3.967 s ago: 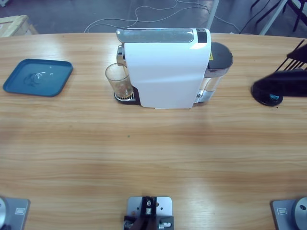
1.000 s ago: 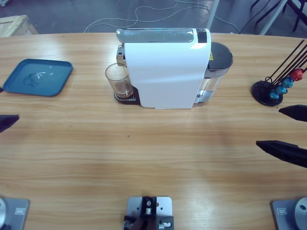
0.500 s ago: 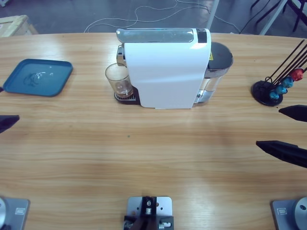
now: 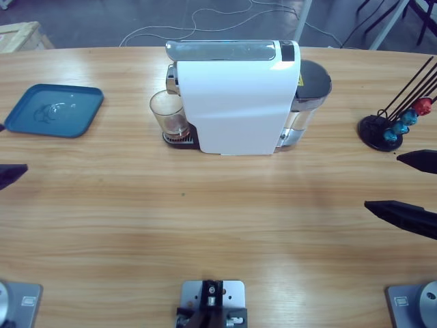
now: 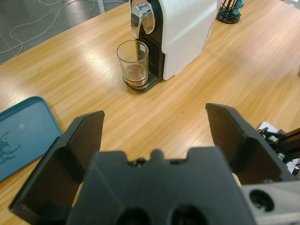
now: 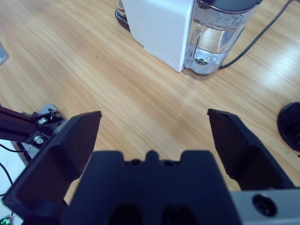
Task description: Pour coffee
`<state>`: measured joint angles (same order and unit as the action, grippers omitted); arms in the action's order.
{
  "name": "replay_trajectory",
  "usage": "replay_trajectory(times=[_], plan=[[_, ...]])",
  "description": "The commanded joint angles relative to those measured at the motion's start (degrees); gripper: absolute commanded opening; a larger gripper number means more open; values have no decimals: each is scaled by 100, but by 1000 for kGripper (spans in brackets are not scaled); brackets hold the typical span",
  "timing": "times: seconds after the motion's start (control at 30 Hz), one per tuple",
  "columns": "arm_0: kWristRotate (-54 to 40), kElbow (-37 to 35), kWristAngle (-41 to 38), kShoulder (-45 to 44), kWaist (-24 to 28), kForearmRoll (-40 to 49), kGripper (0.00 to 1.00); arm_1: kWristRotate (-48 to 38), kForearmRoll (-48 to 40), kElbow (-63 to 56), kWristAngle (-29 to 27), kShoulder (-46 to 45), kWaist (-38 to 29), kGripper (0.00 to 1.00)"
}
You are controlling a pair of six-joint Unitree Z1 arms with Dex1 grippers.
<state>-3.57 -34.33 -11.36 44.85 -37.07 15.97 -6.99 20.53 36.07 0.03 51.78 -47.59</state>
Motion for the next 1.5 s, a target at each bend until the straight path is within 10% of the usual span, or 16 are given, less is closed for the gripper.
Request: replay_trajectory(times=[0.03, 0.6, 1.5], plan=[[32, 55, 82, 155, 33, 99, 936, 39, -5, -226, 111, -106, -49, 1000], [-25, -336, -121, 1059, 33, -388, 896, 13, -49, -232, 246, 69, -51, 1000], [-557, -81, -787, 5378, 38, -3893, 979, -40, -89, -258, 445, 90, -51, 1000]])
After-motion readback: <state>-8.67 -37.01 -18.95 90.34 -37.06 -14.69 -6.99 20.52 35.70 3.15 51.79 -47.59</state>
